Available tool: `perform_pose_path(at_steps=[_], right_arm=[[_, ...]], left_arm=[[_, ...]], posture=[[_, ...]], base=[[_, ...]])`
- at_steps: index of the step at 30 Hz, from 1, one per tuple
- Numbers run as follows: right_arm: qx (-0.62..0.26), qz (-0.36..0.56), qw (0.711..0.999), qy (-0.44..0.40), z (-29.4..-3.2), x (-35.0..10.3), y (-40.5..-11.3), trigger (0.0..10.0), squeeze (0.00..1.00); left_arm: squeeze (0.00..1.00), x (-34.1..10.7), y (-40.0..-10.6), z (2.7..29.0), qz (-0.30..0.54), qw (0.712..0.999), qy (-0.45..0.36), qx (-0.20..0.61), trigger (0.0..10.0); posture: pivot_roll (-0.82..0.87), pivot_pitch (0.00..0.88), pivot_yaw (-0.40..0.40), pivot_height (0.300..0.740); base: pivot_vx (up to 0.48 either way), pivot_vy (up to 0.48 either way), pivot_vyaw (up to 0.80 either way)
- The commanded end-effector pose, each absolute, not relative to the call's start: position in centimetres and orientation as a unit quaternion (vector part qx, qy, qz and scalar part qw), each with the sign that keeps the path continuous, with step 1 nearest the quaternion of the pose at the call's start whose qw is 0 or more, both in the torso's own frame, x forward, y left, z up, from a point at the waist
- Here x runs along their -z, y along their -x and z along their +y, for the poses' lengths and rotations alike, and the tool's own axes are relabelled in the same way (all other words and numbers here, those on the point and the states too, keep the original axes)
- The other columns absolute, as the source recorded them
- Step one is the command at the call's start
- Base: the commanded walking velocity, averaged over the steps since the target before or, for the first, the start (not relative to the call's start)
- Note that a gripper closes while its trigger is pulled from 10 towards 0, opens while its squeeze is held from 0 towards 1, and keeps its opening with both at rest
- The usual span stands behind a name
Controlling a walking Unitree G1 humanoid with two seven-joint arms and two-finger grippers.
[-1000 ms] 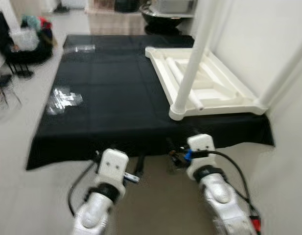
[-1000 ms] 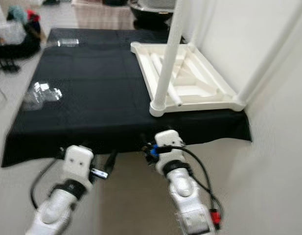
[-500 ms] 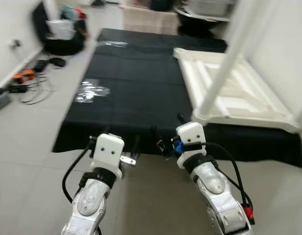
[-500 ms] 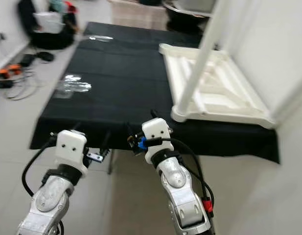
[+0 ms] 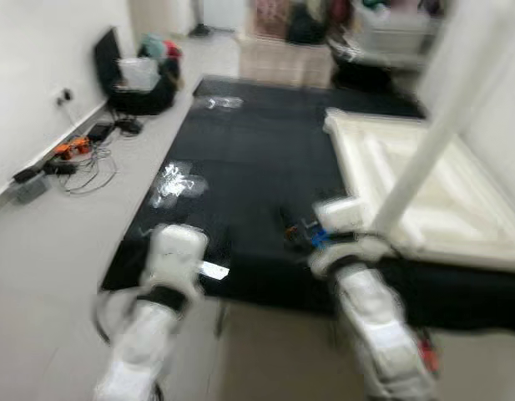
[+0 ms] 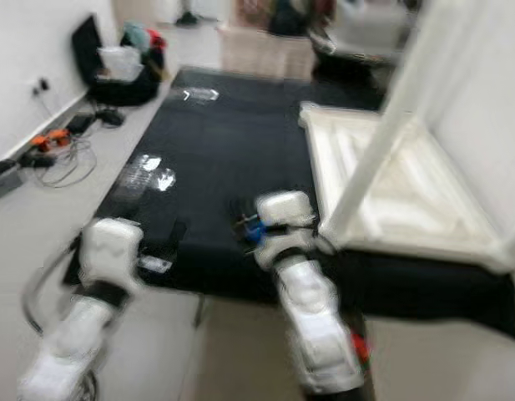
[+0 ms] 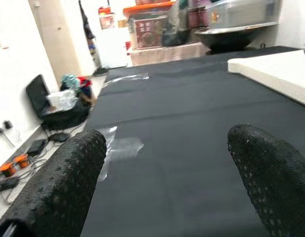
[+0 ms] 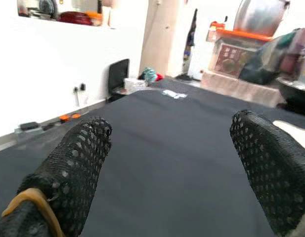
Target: Building children table
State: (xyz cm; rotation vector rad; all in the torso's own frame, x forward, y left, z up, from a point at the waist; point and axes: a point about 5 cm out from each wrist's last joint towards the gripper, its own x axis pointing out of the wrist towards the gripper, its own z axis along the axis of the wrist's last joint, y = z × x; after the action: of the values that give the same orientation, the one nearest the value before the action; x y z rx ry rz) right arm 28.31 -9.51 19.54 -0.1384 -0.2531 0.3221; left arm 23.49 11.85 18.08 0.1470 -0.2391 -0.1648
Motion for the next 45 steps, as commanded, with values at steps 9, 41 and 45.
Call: perform_pose_path(at_steps=[9, 41, 45], right_arm=[[-0.145, -0.164, 0.974, 0.064, -9.9, -23.0, -30.1, 10.0, 0.00], [-0.127, 0.008, 0.978, 0.164, -4.1, -28.2, -41.7, 10.0, 0.00], [-0.117, -0.008, 0.986, 0.115, -4.2, -28.9, -41.9, 10.0, 0.00]], left_arm=[[0.00, -18.4, -23.7, 11.5, -0.114, 0.989, -0.055, 0.076, 10.0], [0.00, -18.5, -20.6, 7.9, -0.068, 0.980, 0.036, 0.184, 10.0], [0.00, -19.0, -19.1, 7.5, -0.063, 0.980, 0.049, 0.184, 10.0]], posture=[[0.06, 0.068, -0.112, 0.740], [0.05, 0.179, -0.182, 0.740], [0.04, 0.246, -0.212, 0.740]], base=[[0.159, 0.000, 0.00], [0.000, 0.000, 0.00], [0.000, 0.000, 0.00]])
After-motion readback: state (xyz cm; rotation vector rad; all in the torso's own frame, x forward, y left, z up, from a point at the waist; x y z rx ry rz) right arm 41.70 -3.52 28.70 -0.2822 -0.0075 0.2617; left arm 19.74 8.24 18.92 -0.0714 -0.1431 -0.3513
